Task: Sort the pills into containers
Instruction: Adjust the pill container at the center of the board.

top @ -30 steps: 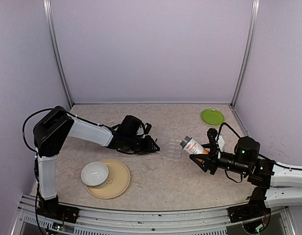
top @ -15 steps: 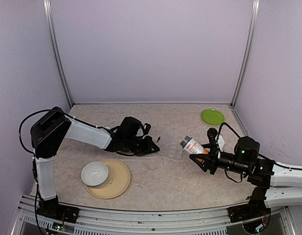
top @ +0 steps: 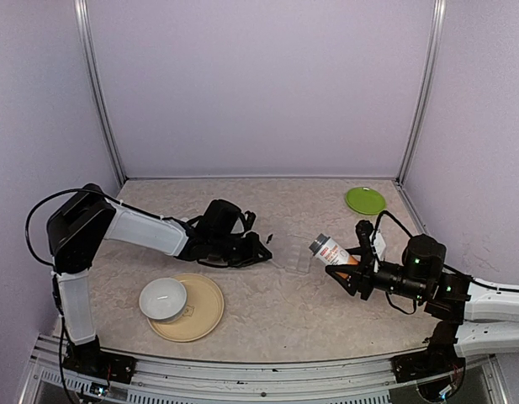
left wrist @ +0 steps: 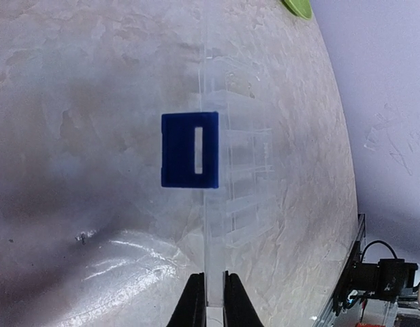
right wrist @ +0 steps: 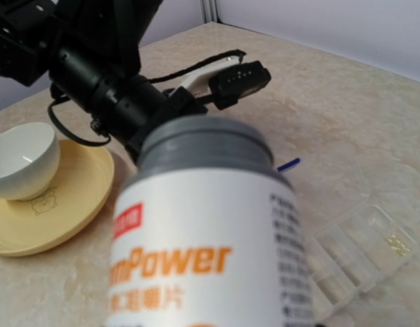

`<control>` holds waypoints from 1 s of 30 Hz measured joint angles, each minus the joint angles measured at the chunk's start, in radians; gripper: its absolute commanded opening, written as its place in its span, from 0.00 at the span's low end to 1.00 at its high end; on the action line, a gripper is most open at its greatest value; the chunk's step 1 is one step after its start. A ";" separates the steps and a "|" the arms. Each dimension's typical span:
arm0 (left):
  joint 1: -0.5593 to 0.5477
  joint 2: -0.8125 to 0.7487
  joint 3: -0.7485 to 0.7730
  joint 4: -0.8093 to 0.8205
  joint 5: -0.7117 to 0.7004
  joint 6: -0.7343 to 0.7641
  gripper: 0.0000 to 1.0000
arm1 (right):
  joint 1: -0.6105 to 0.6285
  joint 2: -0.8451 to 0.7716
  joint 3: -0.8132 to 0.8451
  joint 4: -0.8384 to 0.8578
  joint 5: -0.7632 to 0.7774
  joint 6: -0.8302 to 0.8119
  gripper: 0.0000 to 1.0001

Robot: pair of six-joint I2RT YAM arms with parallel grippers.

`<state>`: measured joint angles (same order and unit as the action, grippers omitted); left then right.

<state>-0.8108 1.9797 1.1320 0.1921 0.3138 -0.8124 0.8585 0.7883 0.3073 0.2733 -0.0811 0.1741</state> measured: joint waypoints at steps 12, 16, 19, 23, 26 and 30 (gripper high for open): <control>-0.016 -0.081 -0.087 -0.009 -0.034 -0.085 0.06 | 0.000 0.008 -0.010 0.008 0.000 0.000 0.17; -0.018 -0.081 -0.109 -0.008 -0.034 -0.105 0.07 | 0.000 0.008 -0.011 0.008 0.000 0.000 0.17; -0.018 -0.085 -0.122 0.000 -0.035 -0.116 0.18 | 0.000 0.008 -0.011 0.008 0.000 0.000 0.17; -0.023 -0.106 -0.138 0.002 -0.040 -0.129 0.36 | 0.000 0.009 -0.011 0.008 0.000 0.000 0.17; -0.024 -0.127 -0.140 0.002 -0.045 -0.129 0.48 | 0.000 0.015 -0.012 0.008 0.000 0.000 0.17; -0.024 -0.159 -0.140 0.002 -0.053 -0.121 0.65 | 0.000 0.029 -0.013 0.008 0.002 0.000 0.17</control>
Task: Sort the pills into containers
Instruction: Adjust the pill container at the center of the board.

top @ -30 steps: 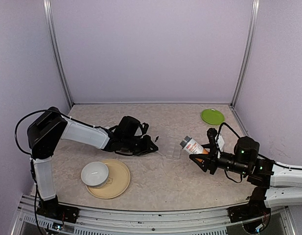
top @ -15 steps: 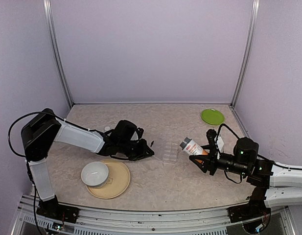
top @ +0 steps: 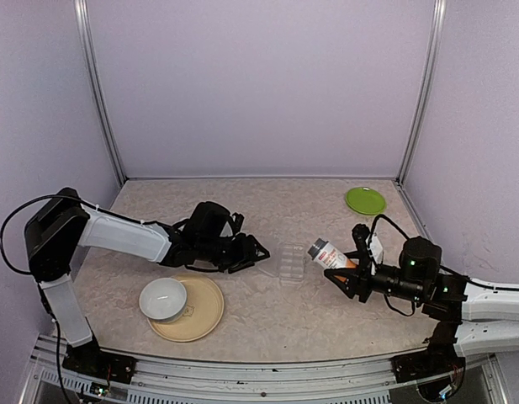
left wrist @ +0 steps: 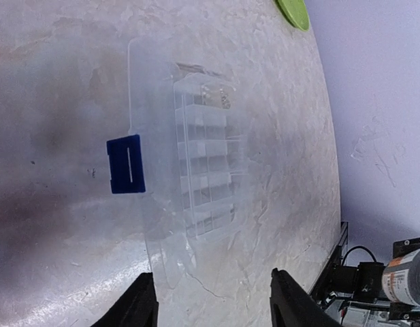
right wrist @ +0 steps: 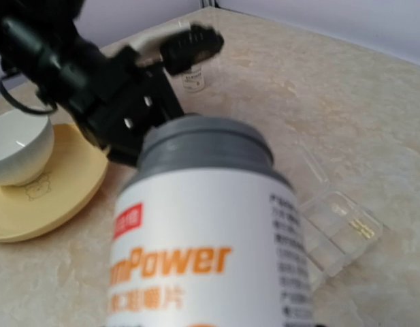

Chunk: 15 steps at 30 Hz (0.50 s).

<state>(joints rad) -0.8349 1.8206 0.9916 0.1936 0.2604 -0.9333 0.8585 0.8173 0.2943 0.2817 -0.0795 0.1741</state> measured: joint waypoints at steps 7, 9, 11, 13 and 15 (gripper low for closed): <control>0.000 -0.082 0.010 -0.008 -0.010 0.064 0.98 | 0.000 0.051 -0.005 0.005 0.013 -0.001 0.16; 0.000 -0.114 0.013 -0.016 -0.018 0.096 0.99 | 0.000 0.069 -0.013 0.017 0.015 -0.001 0.16; 0.004 -0.142 0.015 -0.020 -0.028 0.135 0.99 | -0.002 0.090 -0.020 0.026 0.018 -0.002 0.16; 0.009 -0.169 0.015 -0.031 -0.034 0.179 0.99 | -0.002 0.111 -0.028 0.039 0.021 -0.003 0.16; 0.019 -0.196 0.015 -0.051 -0.041 0.238 0.99 | -0.005 0.132 -0.037 0.057 0.026 -0.006 0.16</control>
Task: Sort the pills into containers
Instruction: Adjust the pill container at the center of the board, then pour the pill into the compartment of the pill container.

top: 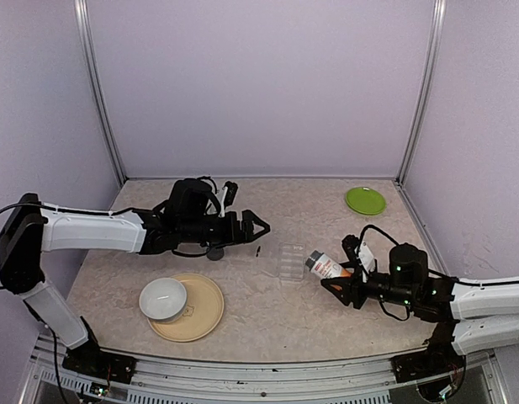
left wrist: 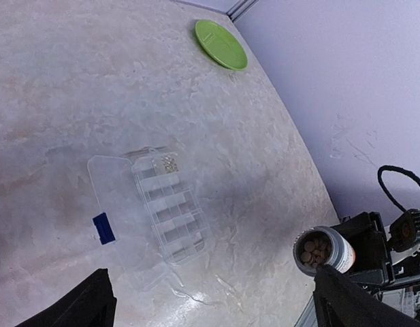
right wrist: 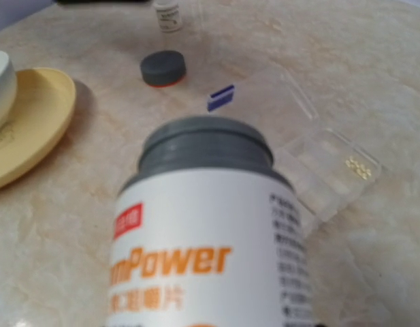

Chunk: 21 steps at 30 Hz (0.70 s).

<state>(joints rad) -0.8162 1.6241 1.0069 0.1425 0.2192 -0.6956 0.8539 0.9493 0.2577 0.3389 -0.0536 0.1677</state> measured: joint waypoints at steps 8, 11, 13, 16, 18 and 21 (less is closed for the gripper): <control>0.030 -0.034 -0.008 -0.038 -0.002 0.217 0.99 | -0.018 0.087 -0.012 0.077 -0.001 -0.012 0.15; 0.029 -0.021 -0.018 -0.032 0.034 0.249 0.99 | -0.019 0.110 -0.012 0.110 -0.017 -0.018 0.15; 0.029 0.001 -0.018 -0.031 0.043 0.261 0.99 | -0.019 0.130 -0.011 0.133 -0.022 -0.023 0.15; 0.029 0.030 -0.017 -0.047 0.034 0.282 0.99 | -0.021 0.174 -0.005 0.144 -0.025 -0.034 0.15; 0.029 0.034 -0.017 -0.056 0.023 0.302 0.99 | -0.025 0.203 -0.002 0.145 -0.029 -0.042 0.15; 0.032 0.034 -0.021 -0.036 0.011 0.327 0.99 | -0.033 0.233 -0.001 0.146 -0.035 -0.046 0.15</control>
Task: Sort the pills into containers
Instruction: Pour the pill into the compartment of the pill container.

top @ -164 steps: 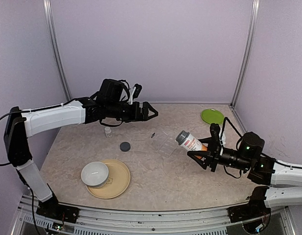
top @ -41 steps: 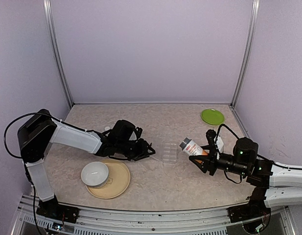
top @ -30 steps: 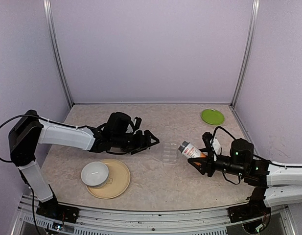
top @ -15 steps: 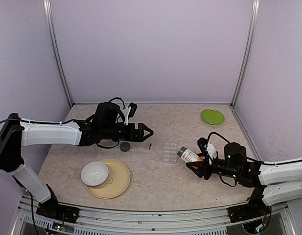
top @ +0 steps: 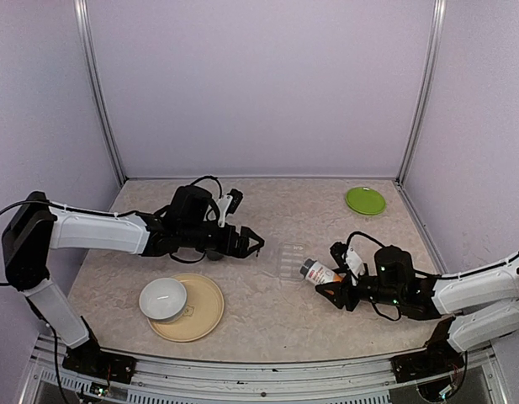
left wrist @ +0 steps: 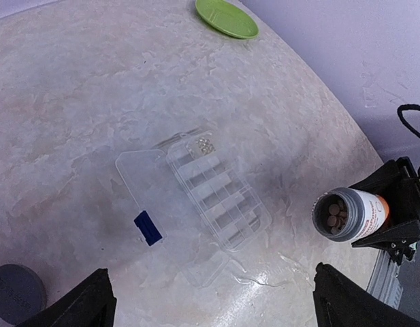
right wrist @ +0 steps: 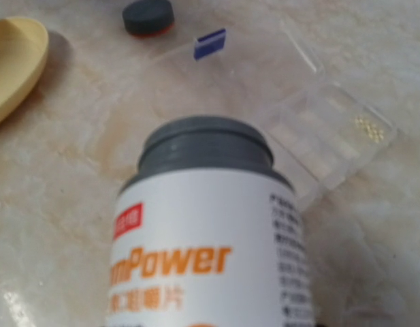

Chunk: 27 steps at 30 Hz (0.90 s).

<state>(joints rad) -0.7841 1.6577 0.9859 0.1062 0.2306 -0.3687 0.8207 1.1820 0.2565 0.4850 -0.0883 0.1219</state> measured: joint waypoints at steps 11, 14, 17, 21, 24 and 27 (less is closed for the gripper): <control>0.004 -0.009 -0.134 0.169 0.023 0.052 0.99 | -0.036 0.079 0.010 0.034 -0.020 0.000 0.14; 0.004 -0.009 -0.156 0.199 0.028 0.061 0.99 | -0.040 0.097 0.017 0.037 -0.024 -0.001 0.14; 0.004 -0.009 -0.174 0.236 0.035 0.064 0.99 | -0.042 0.113 0.031 0.037 -0.027 -0.001 0.14; 0.004 -0.009 -0.198 0.277 0.046 0.064 0.99 | -0.043 0.139 0.060 0.037 -0.033 -0.002 0.14; 0.004 -0.009 -0.209 0.294 0.050 0.064 0.99 | -0.043 0.158 0.075 0.037 -0.038 -0.005 0.14; 0.004 -0.009 -0.217 0.310 0.050 0.064 0.99 | -0.043 0.171 0.079 0.036 -0.042 -0.006 0.14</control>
<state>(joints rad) -0.7803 1.6485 0.7689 0.4160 0.2802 -0.3050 0.7780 1.3533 0.3355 0.5213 -0.1299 0.1158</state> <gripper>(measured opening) 0.988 0.539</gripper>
